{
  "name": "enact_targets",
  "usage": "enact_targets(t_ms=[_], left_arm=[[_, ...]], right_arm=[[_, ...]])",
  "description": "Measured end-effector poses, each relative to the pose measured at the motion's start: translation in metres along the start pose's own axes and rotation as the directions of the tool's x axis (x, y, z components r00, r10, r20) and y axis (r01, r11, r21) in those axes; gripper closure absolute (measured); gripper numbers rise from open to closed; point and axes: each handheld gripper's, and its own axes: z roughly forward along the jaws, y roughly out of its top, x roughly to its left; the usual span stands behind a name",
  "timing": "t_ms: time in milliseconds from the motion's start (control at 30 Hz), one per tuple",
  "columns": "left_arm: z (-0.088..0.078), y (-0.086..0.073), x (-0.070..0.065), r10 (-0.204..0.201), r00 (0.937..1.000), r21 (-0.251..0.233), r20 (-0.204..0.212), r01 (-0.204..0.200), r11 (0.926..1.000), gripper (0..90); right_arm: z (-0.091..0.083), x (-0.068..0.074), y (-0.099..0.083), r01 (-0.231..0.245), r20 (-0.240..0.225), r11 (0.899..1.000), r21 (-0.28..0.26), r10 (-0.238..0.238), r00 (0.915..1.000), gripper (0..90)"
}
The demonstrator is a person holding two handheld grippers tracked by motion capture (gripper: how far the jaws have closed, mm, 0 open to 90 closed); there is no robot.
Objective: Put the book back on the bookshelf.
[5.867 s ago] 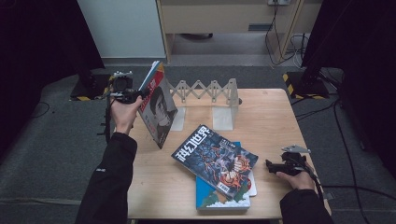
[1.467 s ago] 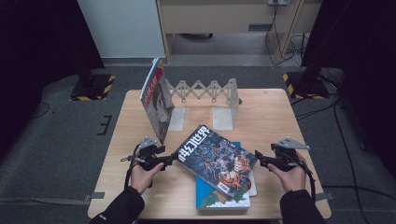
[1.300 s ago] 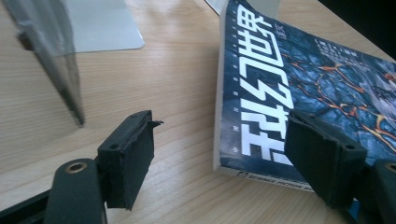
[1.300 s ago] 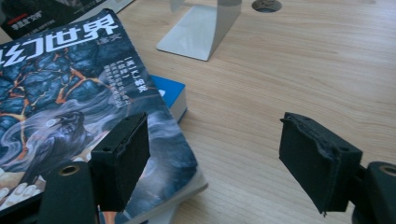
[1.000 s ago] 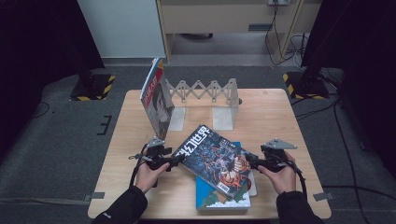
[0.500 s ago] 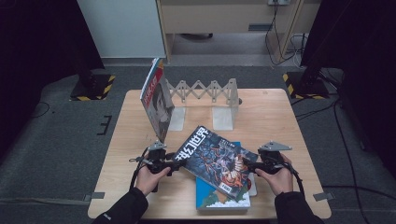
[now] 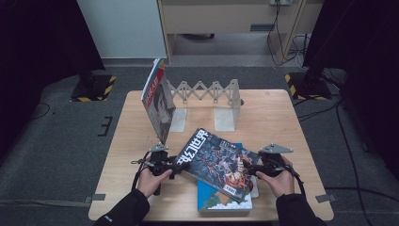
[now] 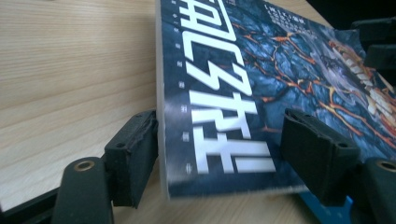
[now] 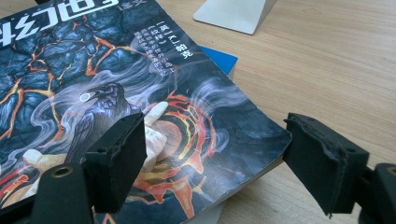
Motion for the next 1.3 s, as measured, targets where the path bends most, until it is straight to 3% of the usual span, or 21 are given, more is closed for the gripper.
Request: enact_targets(t_ms=[200,233,433,700,967,1067,1133,1300], left_arm=[[0.0058,0.0007,0.0058,-0.04,0.9982,0.008,0.045,0.04,0.9992,25.1],[0.0071,0.0004,0.0073,-0.061,0.9964,0.01,0.06,0.06,0.9981,25.1],[0.0104,-0.0001,0.0075,-0.092,0.9917,0.017,0.09,0.091,0.9957,26.1],[0.0069,0.001,0.0051,-0.076,0.9936,0.024,0.083,0.074,0.997,28.4],[0.006,0.0015,0.0056,-0.096,0.9914,0.044,0.089,0.092,0.9947,30.2],[0.0063,0.0014,0.0062,-0.087,0.9917,0.041,0.095,0.083,0.9957,30.0],[0.0069,0.0013,0.0079,-0.108,0.9887,0.048,0.104,0.104,0.9934,30.3],[0.0056,0.002,0.0076,-0.114,0.988,0.05,0.105,0.109,0.9928,33.5]], right_arm=[[0.0026,0.0006,-0.0018,-0.005,-0.003,1.0,0.002,0.005,1.0,21.1],[0.0035,0.0005,-0.0026,-0.004,-0.004,1.0,0.009,0.004,1.0,20.6],[0.0047,0.0,-0.0035,-0.012,-0.008,1.0,0.006,0.012,0.9999,19.8],[0.006,-0.0018,-0.0055,-0.034,-0.02,0.999,-0.003,0.034,0.9992,19.3],[0.0069,-0.0029,-0.0066,-0.048,-0.025,0.999,-0.008,0.048,0.9985,19.1],[0.0071,-0.003,-0.0066,-0.047,-0.025,0.999,-0.01,0.046,0.9986,18.9],[0.0077,-0.0034,-0.0068,-0.05,-0.029,0.999,-0.01,0.049,0.9984,18.5],[0.0079,-0.0035,-0.0068,-0.052,-0.03,0.999,-0.01,0.052,0.9982,18.5]])
